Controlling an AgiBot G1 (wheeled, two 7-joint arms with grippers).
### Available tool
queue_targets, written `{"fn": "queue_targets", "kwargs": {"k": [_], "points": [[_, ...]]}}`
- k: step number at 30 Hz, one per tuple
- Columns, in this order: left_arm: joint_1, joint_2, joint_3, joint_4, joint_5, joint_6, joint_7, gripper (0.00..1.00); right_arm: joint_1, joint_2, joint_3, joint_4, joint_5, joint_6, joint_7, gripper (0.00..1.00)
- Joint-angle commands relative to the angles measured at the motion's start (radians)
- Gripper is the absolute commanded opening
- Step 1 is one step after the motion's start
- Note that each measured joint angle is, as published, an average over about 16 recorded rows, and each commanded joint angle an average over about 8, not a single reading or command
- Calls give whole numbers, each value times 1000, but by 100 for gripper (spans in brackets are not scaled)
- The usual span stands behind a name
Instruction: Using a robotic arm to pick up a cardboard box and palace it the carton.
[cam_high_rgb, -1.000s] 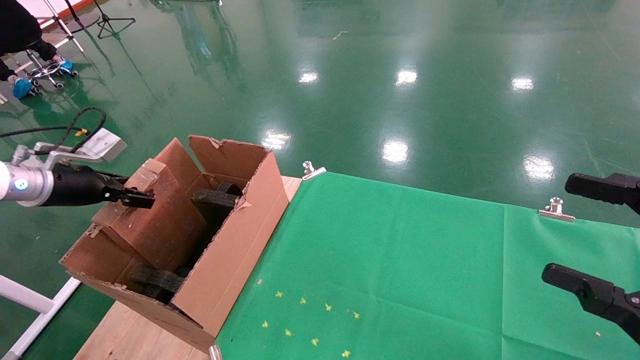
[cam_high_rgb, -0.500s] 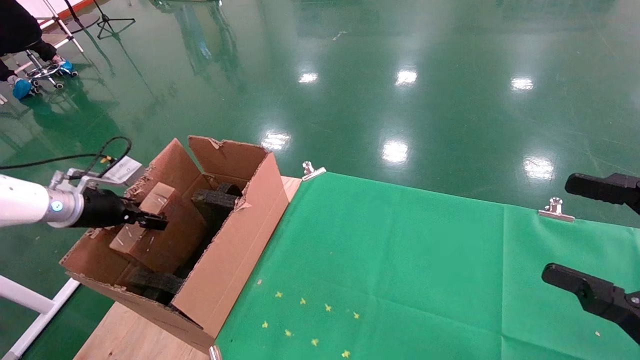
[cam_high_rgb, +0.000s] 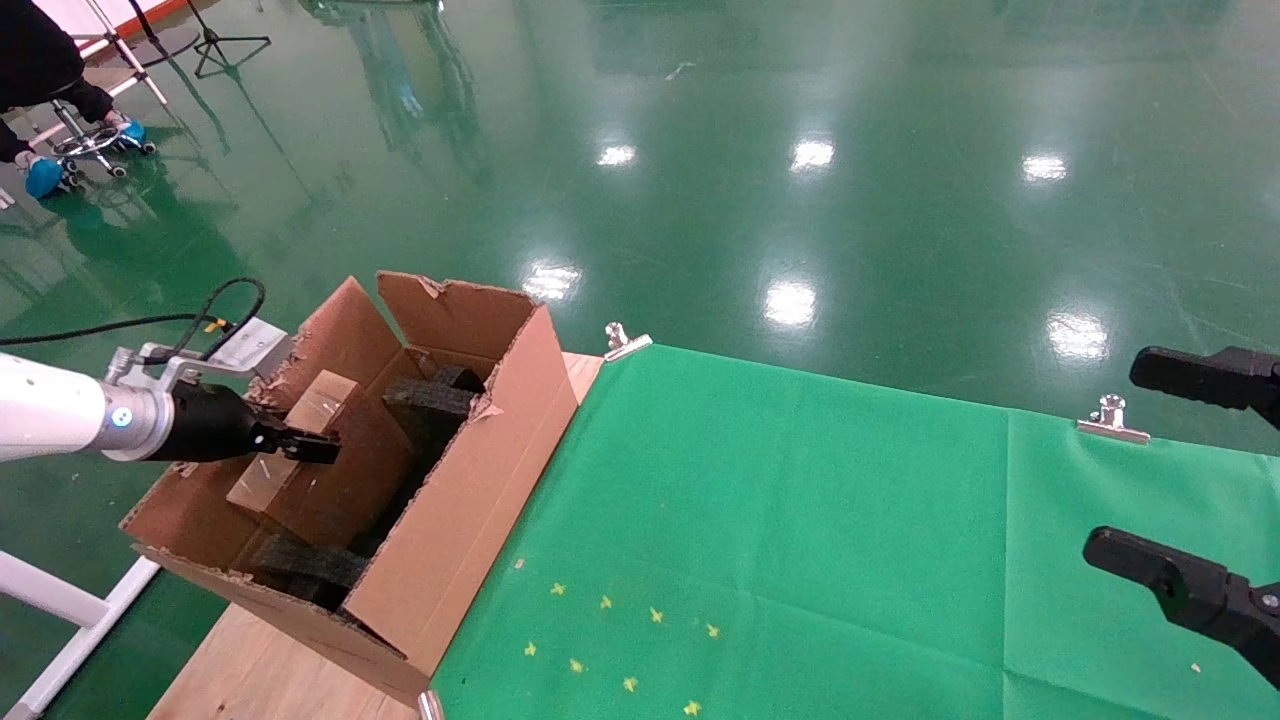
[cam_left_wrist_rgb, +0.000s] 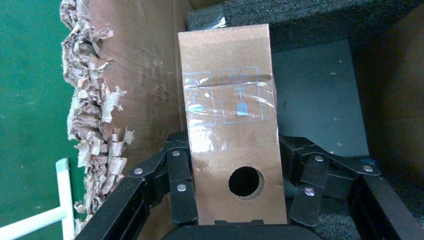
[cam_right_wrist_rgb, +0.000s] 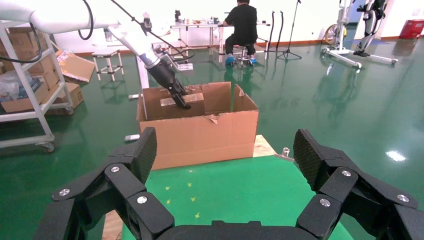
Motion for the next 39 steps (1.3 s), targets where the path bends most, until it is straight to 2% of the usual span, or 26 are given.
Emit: {"fn": "queue_targets", "kwargs": {"k": [1, 17, 21, 30, 39], "points": [[0, -1, 1, -3, 1, 3, 1, 100, 0, 0, 0, 0, 0, 0, 0, 100], [2, -11, -12, -30, -18, 10, 22, 100, 0, 0, 0, 0, 0, 0, 0, 100], [11, -30, -51, -66, -90, 61, 69, 100, 0, 0, 0, 0, 0, 0, 0, 100], [33, -92, -182, -153, -341, 284, 206, 100, 0, 0, 0, 0, 0, 0, 0, 100], [47, -108, -210, -202, -408, 373, 244, 100, 0, 0, 0, 0, 0, 0, 0, 100]]}}
